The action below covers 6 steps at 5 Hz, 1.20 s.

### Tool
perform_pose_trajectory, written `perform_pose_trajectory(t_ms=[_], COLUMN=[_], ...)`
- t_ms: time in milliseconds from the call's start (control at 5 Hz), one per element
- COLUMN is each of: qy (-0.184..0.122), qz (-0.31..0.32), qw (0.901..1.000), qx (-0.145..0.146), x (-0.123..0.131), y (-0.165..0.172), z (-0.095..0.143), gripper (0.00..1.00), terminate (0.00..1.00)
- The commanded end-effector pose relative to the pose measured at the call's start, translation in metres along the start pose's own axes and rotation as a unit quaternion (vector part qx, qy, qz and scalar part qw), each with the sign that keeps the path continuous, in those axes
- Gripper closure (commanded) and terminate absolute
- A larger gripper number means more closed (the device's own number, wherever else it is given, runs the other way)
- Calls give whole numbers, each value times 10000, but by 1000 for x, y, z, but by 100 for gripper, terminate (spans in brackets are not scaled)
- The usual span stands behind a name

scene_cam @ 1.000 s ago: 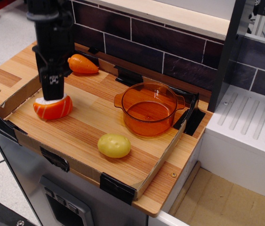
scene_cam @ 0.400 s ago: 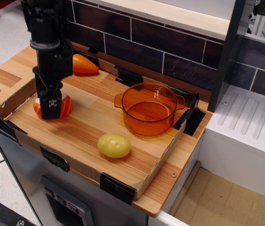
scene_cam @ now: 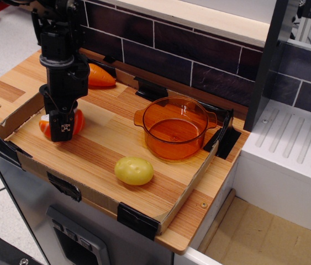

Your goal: Put sushi in pot

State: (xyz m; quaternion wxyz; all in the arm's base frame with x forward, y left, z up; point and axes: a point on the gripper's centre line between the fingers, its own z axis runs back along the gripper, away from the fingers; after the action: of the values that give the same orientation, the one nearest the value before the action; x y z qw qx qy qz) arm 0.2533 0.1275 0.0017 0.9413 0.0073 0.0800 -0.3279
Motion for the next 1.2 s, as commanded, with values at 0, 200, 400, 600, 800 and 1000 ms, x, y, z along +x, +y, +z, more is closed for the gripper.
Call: perform_pose_trajectory(t_ms=[0, 200, 400, 600, 800, 1000], qy=[-607, -945, -1138, -1053, -734, -568], qz=[175, 345, 401, 488, 509, 447], qw=[9964, 9938, 9919, 9925, 9959, 9971], qx=[572, 473, 394, 373, 166, 231], x=[8, 31, 64, 109, 138, 141], y=[-3, -21, -40, -58, -69, -74], z=[38, 79, 108, 121, 106, 89], gripper=[100, 100, 100, 100, 100, 100], terminate=[0, 0, 0, 0, 0, 0])
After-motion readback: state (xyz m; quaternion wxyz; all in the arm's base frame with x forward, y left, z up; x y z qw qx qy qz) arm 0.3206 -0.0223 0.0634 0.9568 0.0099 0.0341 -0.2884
